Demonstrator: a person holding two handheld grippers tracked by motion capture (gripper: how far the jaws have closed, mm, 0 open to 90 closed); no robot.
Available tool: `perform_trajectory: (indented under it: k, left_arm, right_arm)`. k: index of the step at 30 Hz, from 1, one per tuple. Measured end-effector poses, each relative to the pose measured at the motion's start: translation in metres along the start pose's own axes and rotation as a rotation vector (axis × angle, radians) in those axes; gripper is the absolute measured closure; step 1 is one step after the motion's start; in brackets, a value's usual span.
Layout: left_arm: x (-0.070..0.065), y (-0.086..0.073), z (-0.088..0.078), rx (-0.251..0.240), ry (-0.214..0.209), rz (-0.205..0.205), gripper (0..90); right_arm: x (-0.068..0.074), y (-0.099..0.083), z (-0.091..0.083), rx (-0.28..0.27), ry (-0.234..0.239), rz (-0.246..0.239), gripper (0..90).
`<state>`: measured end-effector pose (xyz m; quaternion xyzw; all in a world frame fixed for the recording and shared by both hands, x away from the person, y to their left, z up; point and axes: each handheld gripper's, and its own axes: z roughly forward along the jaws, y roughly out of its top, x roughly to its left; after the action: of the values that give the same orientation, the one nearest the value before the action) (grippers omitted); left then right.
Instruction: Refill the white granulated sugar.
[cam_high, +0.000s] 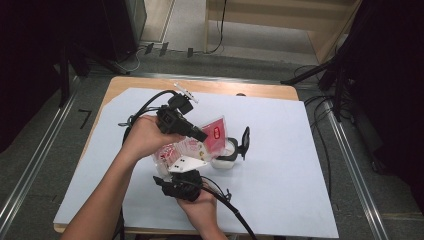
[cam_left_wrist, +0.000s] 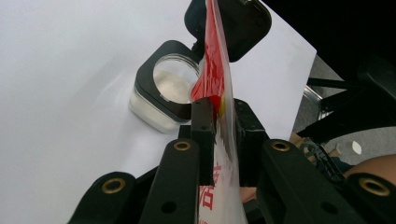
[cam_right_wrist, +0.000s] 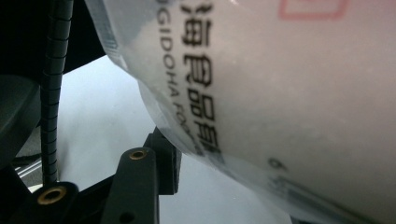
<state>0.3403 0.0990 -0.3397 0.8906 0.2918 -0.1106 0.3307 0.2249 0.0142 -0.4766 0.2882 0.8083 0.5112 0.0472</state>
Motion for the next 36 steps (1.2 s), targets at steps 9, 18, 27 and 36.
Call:
perform_trajectory:
  k: [9, 18, 27, 36]
  left_arm:
    - [0.009, -0.007, -0.006, -0.02, -0.044, -0.081, 89.4]
    - [0.008, -0.014, -0.022, -0.076, -0.037, -0.067, 89.3]
    - [0.014, -0.023, -0.036, -0.14, -0.097, -0.095, 89.3]
    - [0.016, -0.033, -0.051, -0.18, -0.098, -0.071, 89.1]
  right_arm:
    - [0.001, -0.001, 0.001, 0.011, -0.009, -0.015, 59.6]
    - [-0.005, -0.002, -0.002, 0.003, -0.035, 0.004, 59.6]
    - [-0.01, -0.001, -0.007, -0.027, -0.05, 0.021, 59.0]
    - [-0.021, -0.002, -0.016, -0.06, -0.082, 0.05, 58.3]
